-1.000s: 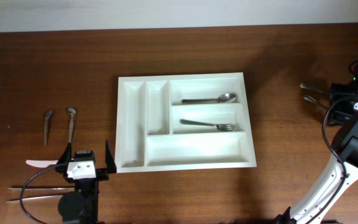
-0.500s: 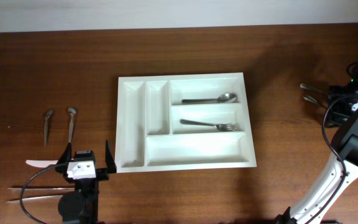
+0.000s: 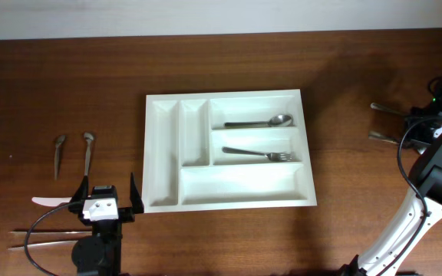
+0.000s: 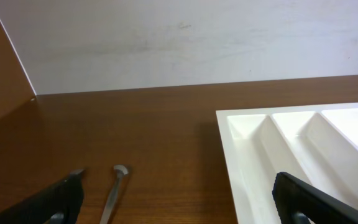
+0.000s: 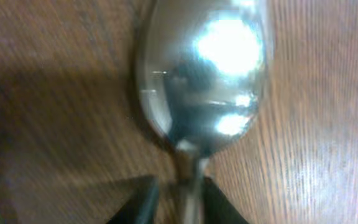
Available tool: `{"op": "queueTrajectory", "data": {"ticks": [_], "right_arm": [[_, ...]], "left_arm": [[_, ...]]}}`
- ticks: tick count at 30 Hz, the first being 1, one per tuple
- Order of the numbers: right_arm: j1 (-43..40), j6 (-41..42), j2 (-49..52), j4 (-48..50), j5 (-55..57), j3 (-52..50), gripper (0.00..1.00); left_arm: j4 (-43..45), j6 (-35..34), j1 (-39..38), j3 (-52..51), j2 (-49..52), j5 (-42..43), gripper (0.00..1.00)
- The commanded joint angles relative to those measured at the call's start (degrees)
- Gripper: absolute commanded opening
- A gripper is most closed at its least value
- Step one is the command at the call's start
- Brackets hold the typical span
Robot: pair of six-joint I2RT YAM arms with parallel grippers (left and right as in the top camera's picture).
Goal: Pack container
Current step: 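Lower the right gripper onto the spoon handle and close, then carry the spoon left and lower it into the upper-right compartment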
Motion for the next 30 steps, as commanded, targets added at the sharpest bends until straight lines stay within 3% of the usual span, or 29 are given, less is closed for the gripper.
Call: {"op": "queueTrajectory", "data": {"ticks": [1,4,17,30], "right_arm": [[-0.09,0.39,1.57,-0.42,-1.20,-0.22,0.17],[-0.07,0.35,1.20,-0.81,-4.66,0.39,0.04],[5.81,-0.04,-6.58,-2.95,-7.15,6.40,0.04],[24.04,1.49,-14.71,-4.83,-8.61,13.31,0.04]], "left_arm": [[-0.02,-0.35,-0.28,-0.35,-0.44,-0.20,0.99],[-0.02,-0.35,-0.28,-0.35,-0.44,-0.20,0.99],[-0.02,-0.35,-0.28,-0.35,-0.44,-0.17,0.99],[-0.02,-0.35,-0.28,-0.35,-0.44,-0.20,0.99]]}}
